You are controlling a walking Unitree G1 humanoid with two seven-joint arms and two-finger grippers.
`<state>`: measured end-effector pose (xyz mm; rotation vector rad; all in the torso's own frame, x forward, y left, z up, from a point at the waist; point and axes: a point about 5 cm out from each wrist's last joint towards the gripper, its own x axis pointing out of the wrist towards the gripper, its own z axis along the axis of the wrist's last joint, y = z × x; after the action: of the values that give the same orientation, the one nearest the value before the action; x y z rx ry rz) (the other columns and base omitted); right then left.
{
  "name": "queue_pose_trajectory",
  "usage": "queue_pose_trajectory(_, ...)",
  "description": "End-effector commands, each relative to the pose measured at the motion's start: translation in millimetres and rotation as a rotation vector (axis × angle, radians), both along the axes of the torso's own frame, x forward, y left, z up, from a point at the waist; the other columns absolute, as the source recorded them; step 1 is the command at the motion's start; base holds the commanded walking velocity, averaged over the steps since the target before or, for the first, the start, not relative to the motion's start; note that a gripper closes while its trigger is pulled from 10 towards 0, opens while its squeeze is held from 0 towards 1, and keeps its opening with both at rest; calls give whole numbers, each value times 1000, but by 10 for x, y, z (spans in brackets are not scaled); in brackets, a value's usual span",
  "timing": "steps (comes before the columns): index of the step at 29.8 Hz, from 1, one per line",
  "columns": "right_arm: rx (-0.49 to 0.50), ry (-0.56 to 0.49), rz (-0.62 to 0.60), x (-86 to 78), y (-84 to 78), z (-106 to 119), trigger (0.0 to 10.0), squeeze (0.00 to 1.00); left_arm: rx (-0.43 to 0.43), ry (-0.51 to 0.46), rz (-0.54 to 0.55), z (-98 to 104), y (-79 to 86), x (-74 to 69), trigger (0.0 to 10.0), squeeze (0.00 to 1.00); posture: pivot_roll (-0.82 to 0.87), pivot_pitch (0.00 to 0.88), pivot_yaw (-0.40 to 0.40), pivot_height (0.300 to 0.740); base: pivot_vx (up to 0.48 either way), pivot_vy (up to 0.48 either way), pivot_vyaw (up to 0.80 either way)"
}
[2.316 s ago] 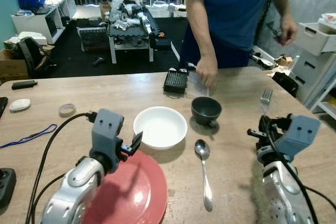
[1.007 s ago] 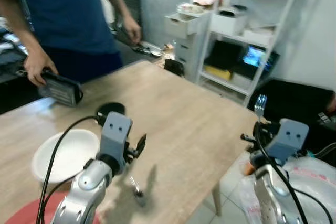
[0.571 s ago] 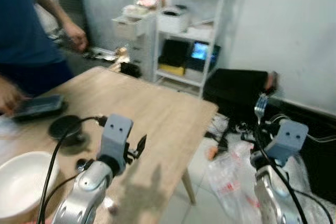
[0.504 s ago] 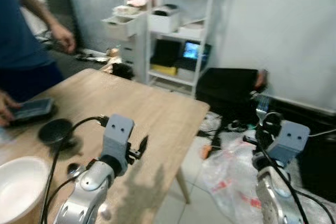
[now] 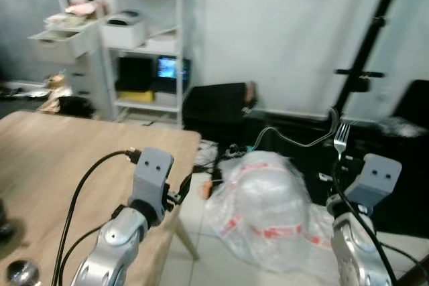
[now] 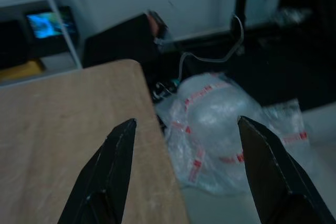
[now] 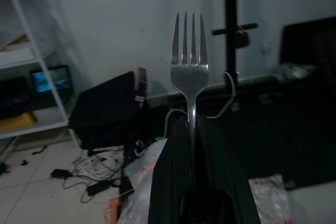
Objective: Setting the table
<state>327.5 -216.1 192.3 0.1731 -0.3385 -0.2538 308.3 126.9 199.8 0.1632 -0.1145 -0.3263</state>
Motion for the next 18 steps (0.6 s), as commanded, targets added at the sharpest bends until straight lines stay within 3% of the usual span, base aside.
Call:
queue_pose_trajectory(1,-3,14,-2,-7,4,-41,10000,0,3,22,-3,-66,1,-8,10000,0,60,113,79,740,0,0,-763)
queue_pose_trajectory(18,-5,18,-9,-7,-4,-44,10000,0,7,23,0,-81,9,-1,10000,0,60,121,80,740,0,0,-762)
